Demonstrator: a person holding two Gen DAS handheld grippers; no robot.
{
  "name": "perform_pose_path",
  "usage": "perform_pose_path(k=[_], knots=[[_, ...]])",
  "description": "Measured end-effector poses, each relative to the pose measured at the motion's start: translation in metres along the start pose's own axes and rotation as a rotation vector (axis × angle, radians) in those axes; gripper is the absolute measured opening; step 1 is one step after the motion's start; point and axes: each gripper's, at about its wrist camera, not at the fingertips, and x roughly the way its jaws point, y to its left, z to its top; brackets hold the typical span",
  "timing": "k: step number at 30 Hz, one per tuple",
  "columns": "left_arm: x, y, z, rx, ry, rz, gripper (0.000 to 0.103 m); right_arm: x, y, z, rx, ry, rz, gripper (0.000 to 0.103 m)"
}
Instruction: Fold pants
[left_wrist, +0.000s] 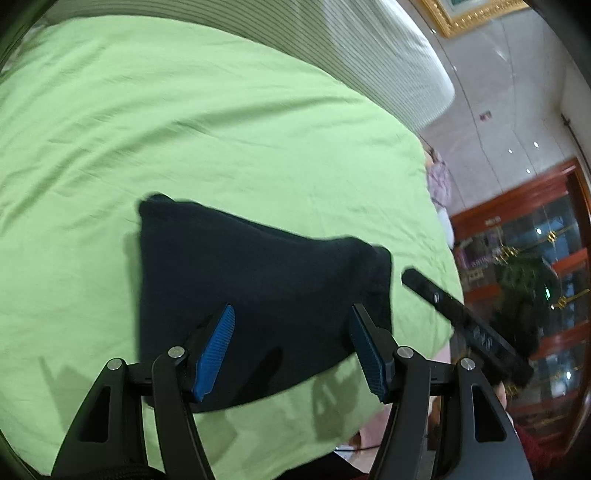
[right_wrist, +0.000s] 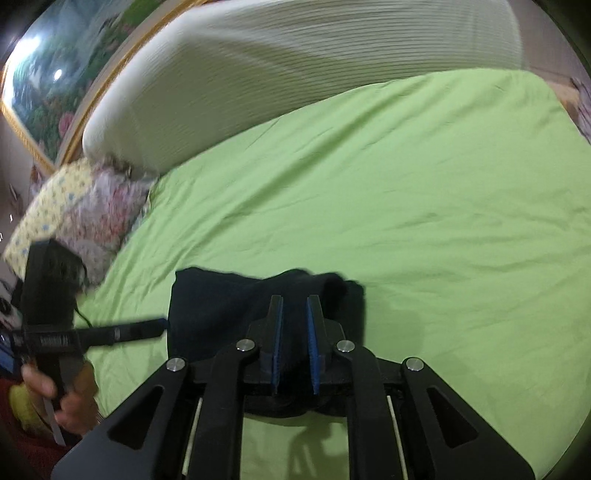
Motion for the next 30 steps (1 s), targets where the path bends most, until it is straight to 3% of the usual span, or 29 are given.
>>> perform_pose_path(k=[6, 12, 23, 26, 30], knots=[[-0.006, 0.011, 0.015, -0.022, -0.028, 0.043, 0.066, 0.011, 0.025, -0.007, -0.044, 0.01, 0.051, 0.028], [-0.008, 0.026, 0.013, -0.049, -0.042, 0.102, 0.066, 0.028, 0.032, -0.013, -0.088, 0.026, -0.045, 0.037], [0.032, 0.05, 0.023, -0.106, -0.011, 0.184, 0.067, 0.043, -0.004, -0.034, -0.045, 0.1, -0.161, 0.037], [0.043, 0.057, 0.028, -0.113, -0.005, 0.196, 0.072, 0.044, -0.021, -0.038, 0.021, 0.097, -0.127, 0.039], [0.058, 0.063, 0.032, -0.098, 0.006, 0.231, 0.072, 0.046, -0.026, -0.041, 0.014, 0.091, -0.128, 0.045]])
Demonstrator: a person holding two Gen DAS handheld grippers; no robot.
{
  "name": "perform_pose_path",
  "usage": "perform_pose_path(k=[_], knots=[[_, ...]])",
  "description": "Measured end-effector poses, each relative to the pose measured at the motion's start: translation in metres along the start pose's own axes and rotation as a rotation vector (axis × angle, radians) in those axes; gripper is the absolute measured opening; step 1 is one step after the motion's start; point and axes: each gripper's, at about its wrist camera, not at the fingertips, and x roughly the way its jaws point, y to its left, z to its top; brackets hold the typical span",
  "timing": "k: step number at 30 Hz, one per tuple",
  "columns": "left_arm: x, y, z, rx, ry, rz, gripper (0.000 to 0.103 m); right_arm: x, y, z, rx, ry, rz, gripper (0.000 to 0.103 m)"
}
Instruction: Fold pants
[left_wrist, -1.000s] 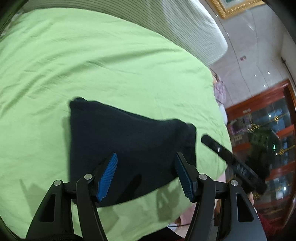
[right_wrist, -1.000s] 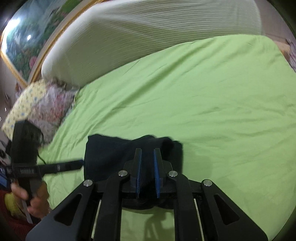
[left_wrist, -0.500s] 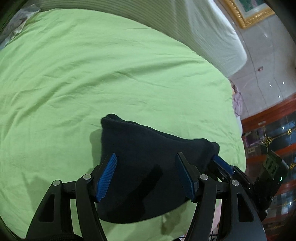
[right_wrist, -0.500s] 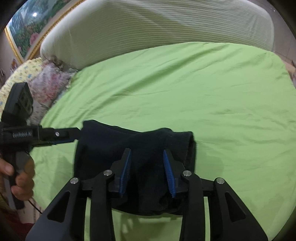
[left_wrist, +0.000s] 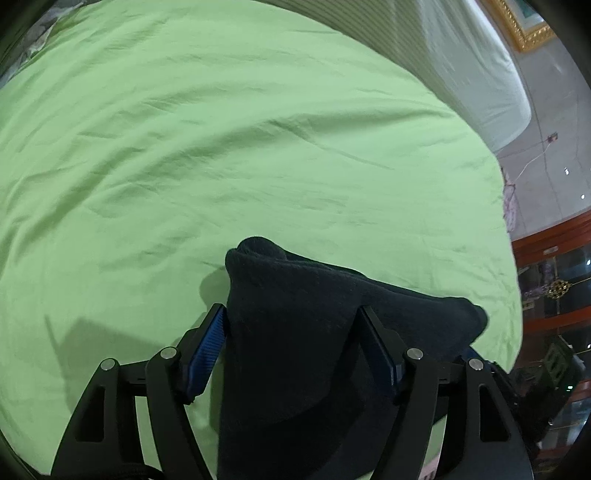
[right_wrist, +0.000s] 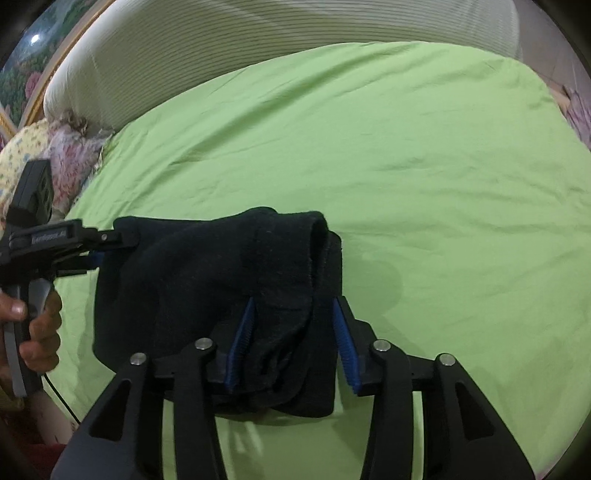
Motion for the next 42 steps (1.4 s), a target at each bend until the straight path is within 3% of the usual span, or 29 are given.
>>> perform_pose_path(k=[4, 12, 19, 32, 35, 42], knots=[[0.011, 0.004, 0.004, -0.015, 0.018, -0.01, 0.074, 0.006, -0.019, -0.002, 0.088, 0.009, 0.053, 0.056], [-0.009, 0.013, -0.005, -0.032, 0.038, -0.047, 0.073, -0.004, -0.022, -0.004, 0.134, 0.034, 0.096, 0.056], [-0.021, 0.02, -0.032, -0.046, 0.076, -0.072, 0.073, -0.009, -0.023, -0.008, 0.132, 0.045, 0.152, 0.058], [0.0, 0.014, -0.043, -0.014, 0.071, -0.02, 0.075, 0.009, -0.038, -0.013, 0.189, 0.056, 0.223, 0.064], [-0.002, 0.008, -0.044, 0.013, 0.065, -0.013, 0.069, 0.012, -0.031, -0.011, 0.179, 0.066, 0.235, 0.063], [-0.013, 0.008, -0.046, 0.025, 0.053, -0.042, 0.049, 0.003, -0.02, -0.007, 0.149, 0.063, 0.252, 0.048]])
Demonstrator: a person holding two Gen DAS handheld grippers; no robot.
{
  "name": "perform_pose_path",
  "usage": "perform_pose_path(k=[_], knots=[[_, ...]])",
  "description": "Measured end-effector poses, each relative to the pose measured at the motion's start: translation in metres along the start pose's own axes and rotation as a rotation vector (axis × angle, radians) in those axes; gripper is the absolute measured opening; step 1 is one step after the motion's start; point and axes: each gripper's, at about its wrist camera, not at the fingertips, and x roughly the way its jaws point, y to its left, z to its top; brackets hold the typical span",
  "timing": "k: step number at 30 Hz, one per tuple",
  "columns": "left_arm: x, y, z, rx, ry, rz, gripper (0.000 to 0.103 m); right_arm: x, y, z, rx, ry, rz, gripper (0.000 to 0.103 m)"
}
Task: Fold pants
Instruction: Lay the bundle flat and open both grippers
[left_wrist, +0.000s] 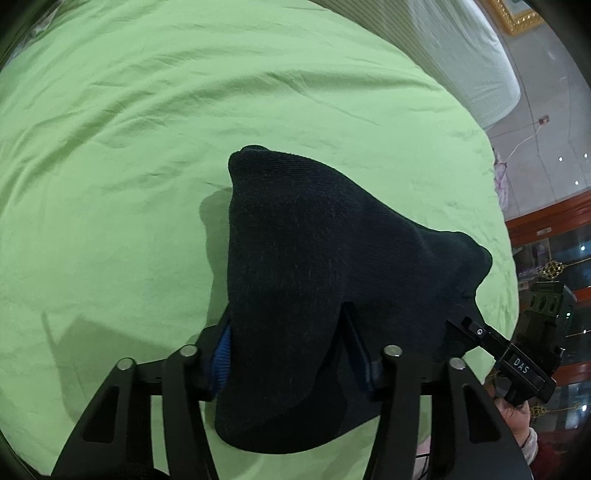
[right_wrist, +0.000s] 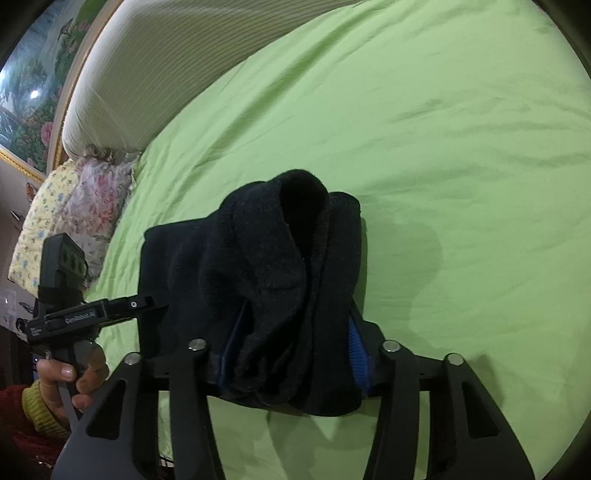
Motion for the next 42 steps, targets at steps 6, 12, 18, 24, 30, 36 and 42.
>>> perform_pose_path(k=[6, 12, 18, 24, 30, 36, 42], knots=[[-0.023, 0.0, 0.0, -0.007, -0.043, -0.04, 0.037, -0.01, 0.022, 0.009, -0.049, -0.015, 0.05, 0.042], [-0.055, 0.002, -0.002, -0.011, -0.106, -0.045, 0.034, -0.01, 0.053, 0.025, -0.115, -0.023, 0.101, 0.04], [-0.098, 0.033, 0.004, -0.062, -0.197, -0.007, 0.034, 0.013, 0.096, 0.04, -0.185, -0.013, 0.165, 0.04], [-0.117, 0.067, 0.014, -0.101, -0.248, 0.064, 0.034, 0.053, 0.133, 0.055, -0.245, 0.009, 0.183, 0.04], [-0.123, 0.091, 0.038, -0.12, -0.285, 0.119, 0.034, 0.083, 0.163, 0.073, -0.28, 0.015, 0.172, 0.04], [-0.125, 0.111, 0.061, -0.123, -0.315, 0.14, 0.034, 0.105, 0.174, 0.091, -0.288, 0.018, 0.159, 0.04], [-0.113, 0.124, 0.077, -0.133, -0.307, 0.155, 0.035, 0.124, 0.174, 0.096, -0.279, 0.035, 0.133, 0.04]])
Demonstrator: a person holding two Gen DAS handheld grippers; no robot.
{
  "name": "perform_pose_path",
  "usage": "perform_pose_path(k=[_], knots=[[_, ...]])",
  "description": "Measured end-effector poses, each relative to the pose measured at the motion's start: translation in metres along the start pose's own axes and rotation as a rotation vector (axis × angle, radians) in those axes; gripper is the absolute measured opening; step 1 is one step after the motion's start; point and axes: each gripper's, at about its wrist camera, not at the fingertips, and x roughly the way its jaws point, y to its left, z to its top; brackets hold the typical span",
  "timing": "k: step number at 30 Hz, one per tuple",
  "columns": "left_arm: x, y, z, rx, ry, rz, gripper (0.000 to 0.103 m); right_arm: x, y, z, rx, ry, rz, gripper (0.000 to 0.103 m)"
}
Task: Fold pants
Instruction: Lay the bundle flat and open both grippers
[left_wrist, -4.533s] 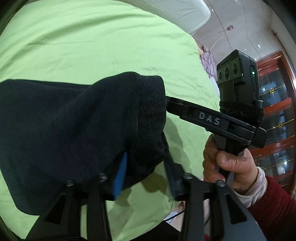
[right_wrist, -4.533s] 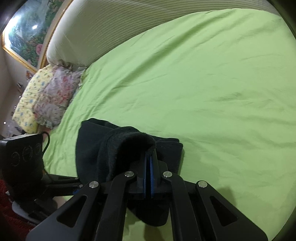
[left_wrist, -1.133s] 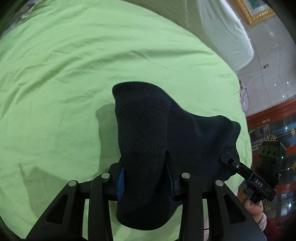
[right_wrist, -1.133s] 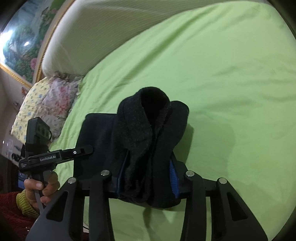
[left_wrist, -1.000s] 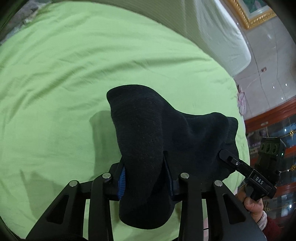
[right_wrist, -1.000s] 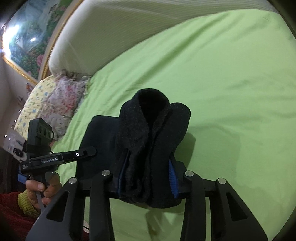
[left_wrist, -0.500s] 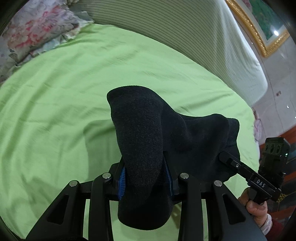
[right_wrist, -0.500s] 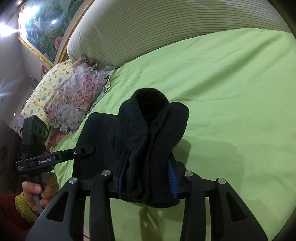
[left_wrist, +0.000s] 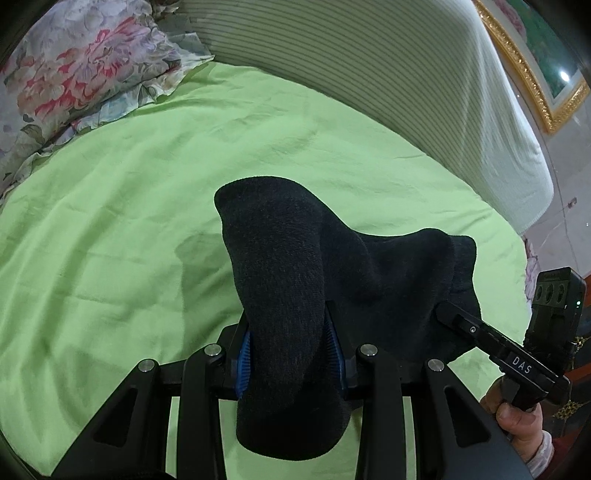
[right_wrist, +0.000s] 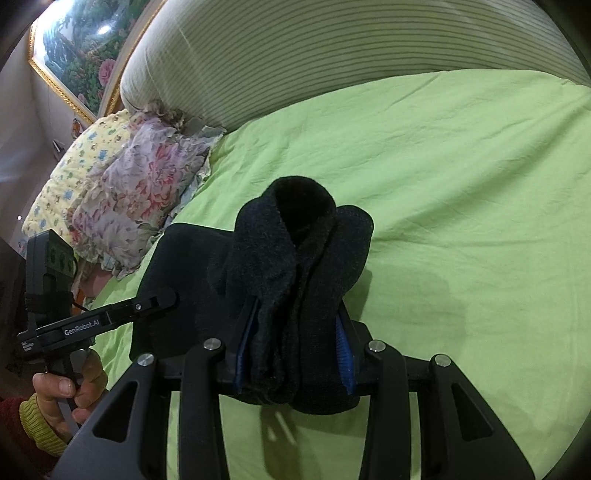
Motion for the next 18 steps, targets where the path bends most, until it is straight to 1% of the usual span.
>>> perform_pose_path(k=[5, 8, 10, 11, 13, 15, 18], knots=[[0.009, 0.004, -0.003, 0.009, 0.019, 0.022, 0.037, 0.008, -0.015, -0.002, 0.036, 0.02, -0.015, 0.042], [0.015, 0.01, -0.004, -0.007, 0.031, 0.032, 0.045, 0.01, -0.022, -0.004, 0.047, 0.023, -0.038, 0.049], [0.018, 0.014, -0.006, -0.026, 0.035, 0.033, 0.048, 0.011, -0.023, -0.005, 0.044, 0.026, -0.062, 0.054], [0.019, 0.015, -0.007, -0.031, 0.032, 0.035, 0.051, 0.011, -0.023, -0.006, 0.041, 0.027, -0.071, 0.054], [0.018, 0.014, -0.008, -0.027, 0.024, 0.046, 0.053, 0.011, -0.023, -0.006, 0.035, 0.026, -0.081, 0.056], [0.016, 0.013, -0.01, -0.018, 0.019, 0.062, 0.06, 0.01, -0.023, -0.007, 0.025, 0.024, -0.101, 0.058], [0.011, 0.011, -0.013, -0.01, 0.01, 0.078, 0.063, 0.006, -0.023, -0.009, 0.015, 0.019, -0.128, 0.061]])
